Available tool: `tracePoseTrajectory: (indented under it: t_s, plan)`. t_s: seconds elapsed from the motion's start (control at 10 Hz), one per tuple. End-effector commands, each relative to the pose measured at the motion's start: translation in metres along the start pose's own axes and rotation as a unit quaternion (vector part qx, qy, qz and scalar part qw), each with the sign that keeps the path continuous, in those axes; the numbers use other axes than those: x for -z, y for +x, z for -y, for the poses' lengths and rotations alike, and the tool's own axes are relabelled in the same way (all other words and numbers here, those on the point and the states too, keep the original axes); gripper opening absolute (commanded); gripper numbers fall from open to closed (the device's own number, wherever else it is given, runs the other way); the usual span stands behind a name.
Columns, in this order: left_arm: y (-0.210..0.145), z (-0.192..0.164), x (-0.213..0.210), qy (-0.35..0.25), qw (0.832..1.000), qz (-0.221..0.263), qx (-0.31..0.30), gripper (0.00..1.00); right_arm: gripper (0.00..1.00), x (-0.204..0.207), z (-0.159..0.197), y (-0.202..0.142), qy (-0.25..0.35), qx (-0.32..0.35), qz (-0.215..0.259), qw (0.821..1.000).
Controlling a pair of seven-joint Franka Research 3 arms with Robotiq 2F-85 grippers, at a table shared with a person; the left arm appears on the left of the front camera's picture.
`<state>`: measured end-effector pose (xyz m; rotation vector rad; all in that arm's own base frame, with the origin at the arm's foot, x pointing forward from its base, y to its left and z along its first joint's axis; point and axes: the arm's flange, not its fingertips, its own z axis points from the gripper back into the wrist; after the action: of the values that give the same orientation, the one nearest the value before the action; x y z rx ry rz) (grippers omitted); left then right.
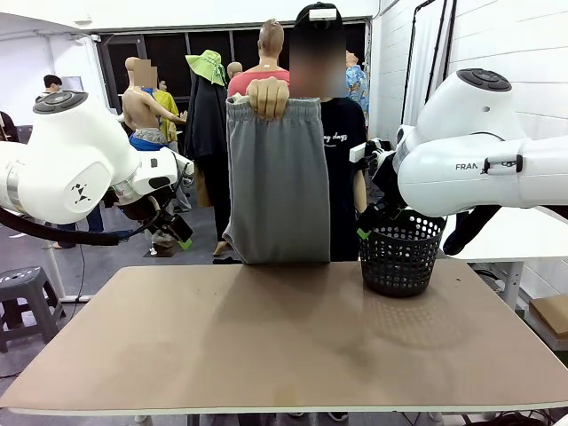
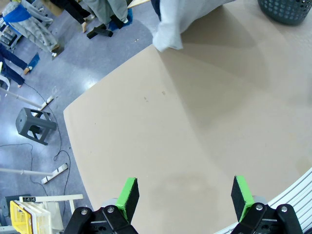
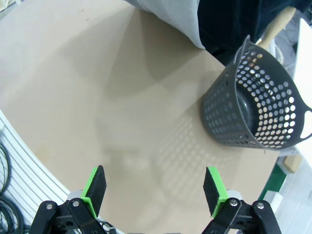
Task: Fold the training pants.
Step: Grab both ends of the Training pants handed by a person.
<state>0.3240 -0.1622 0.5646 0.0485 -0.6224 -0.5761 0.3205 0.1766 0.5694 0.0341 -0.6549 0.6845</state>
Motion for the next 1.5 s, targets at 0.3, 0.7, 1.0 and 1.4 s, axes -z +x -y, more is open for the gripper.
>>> tracePoseTrajectory:
  t_s: [0.3,0.7,1.0,1.4]
  plan:
    - [0.000,-0.001,0.001,-0.005,1.000,0.007,-0.003,1.00,1.00,0.000,0.000,0.001,0.001,-0.001,0.004,1.000]
    - [0.000,-0.001,0.001,-0.005,1.000,0.007,-0.003,1.00,1.00,0.000,0.000,0.001,0.001,-0.001,0.004,1.000]
    - [0.000,-0.001,0.001,-0.005,1.000,0.007,-0.003,1.00,1.00,0.000,0.000,0.001,0.001,-0.001,0.004,1.000]
    - [-0.002,-0.007,-0.009,0.014,0.994,0.008,0.112,1.00,1.00,-0.006,0.012,-0.006,0.034,-0.147,0.034,0.988]
